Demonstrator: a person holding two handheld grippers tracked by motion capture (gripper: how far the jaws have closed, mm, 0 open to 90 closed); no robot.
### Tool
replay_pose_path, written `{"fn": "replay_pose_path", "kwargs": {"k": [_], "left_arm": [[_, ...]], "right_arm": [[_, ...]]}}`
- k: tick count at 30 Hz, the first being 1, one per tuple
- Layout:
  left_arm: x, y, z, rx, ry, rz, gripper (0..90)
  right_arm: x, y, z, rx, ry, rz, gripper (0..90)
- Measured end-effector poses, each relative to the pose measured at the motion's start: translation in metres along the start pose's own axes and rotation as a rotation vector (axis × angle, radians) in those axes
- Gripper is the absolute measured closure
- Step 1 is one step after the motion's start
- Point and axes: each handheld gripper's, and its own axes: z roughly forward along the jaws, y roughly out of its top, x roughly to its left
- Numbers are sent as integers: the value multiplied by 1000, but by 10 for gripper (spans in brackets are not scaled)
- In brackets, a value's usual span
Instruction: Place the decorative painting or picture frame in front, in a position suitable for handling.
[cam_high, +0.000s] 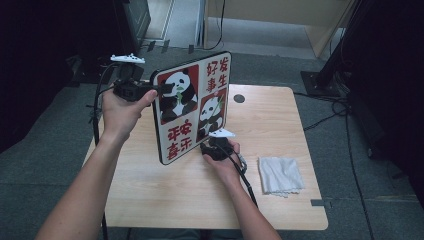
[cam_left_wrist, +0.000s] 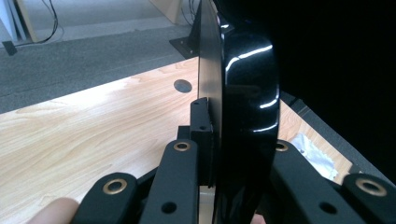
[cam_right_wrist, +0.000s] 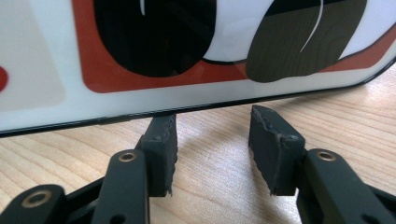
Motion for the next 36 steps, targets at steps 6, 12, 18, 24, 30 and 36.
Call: {"fn": "replay_pose_path", "kwargs": {"k": [6, 12, 18, 24, 30, 36], "left_arm": [[3, -1, -2, -5, -4, -14, 823], [5, -1, -4, -9, -17, -23, 822], [4, -1, -9, -12, -37, -21, 822], [6, -3, -13, -12, -43, -30, 823], [8, -6, -21, -17, -49, -33, 822], [6, -10, -32, -24, -59, -20, 822]], "right_arm": [[1, 0, 0, 0, -6, 0, 518], [3, -1, -1, 4, -9, -3, 510], [3, -2, -5, 8, -6, 3, 511], [8, -4, -10, 13, -5, -3, 511], [13, -3, -17, 21, 8, -6, 510], [20, -3, -27, 21, 23, -7, 510]]}}
